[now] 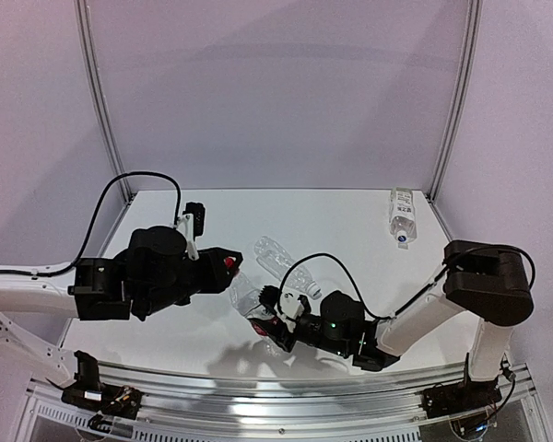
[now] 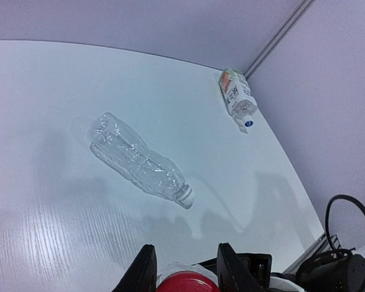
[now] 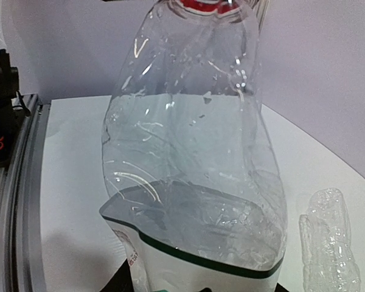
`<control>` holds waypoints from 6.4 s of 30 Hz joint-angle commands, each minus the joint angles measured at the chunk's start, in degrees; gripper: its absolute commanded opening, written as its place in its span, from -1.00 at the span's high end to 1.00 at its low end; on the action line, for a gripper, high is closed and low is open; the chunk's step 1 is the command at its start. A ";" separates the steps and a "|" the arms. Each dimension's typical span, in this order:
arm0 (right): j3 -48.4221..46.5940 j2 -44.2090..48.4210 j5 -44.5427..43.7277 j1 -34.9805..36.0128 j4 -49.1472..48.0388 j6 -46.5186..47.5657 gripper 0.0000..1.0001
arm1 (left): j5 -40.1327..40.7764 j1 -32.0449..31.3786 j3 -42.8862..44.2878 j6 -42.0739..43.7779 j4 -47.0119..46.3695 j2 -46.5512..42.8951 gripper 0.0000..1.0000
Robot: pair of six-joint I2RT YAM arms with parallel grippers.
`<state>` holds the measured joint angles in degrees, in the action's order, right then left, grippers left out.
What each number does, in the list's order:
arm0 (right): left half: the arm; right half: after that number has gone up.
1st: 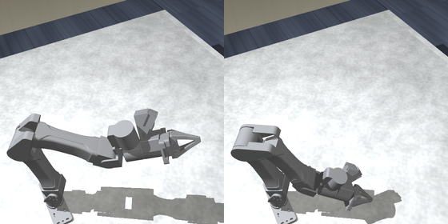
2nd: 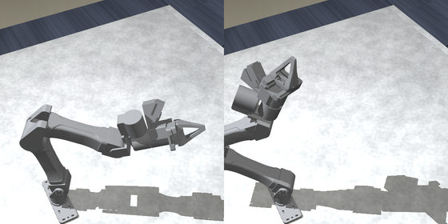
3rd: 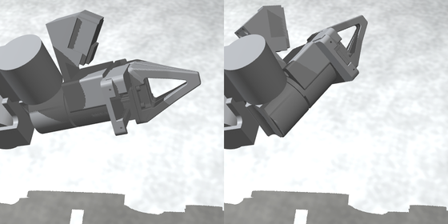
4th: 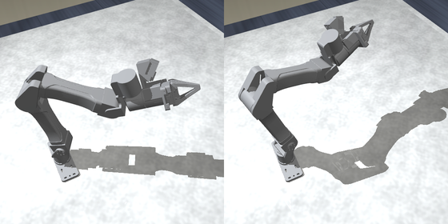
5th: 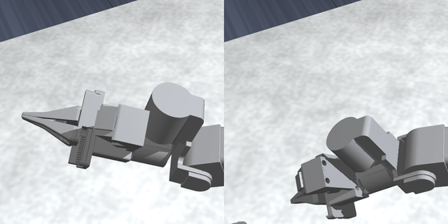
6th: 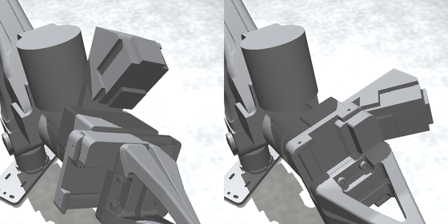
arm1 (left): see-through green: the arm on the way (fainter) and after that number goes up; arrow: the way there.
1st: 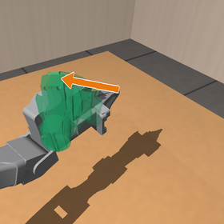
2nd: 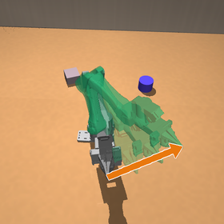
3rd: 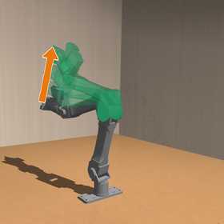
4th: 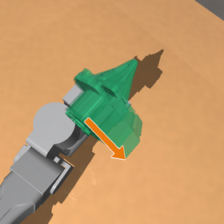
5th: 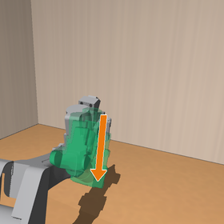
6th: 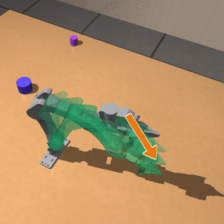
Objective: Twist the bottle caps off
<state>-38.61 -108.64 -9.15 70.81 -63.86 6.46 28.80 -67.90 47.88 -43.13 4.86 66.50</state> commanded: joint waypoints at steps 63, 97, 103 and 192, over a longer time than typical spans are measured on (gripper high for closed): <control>-2.05 -1.67 -11.30 0.84 3.09 2.95 0.12 | 5.74 9.81 -7.10 -2.82 10.94 -13.82 0.38; 4.23 2.01 -11.61 -0.22 -2.67 3.30 0.11 | 0.06 23.93 -15.86 1.51 -12.12 14.86 0.25; 4.51 2.03 -11.40 -0.31 -3.00 3.17 0.11 | 0.73 24.23 -15.62 1.91 -12.69 17.48 0.06; 14.26 7.90 8.62 -4.49 -13.57 -2.86 0.10 | -18.86 4.81 2.22 20.59 -14.44 9.52 0.02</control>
<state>-25.12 -102.52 -1.45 66.22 -74.13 3.31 8.40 -63.26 49.12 -22.28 -9.23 75.09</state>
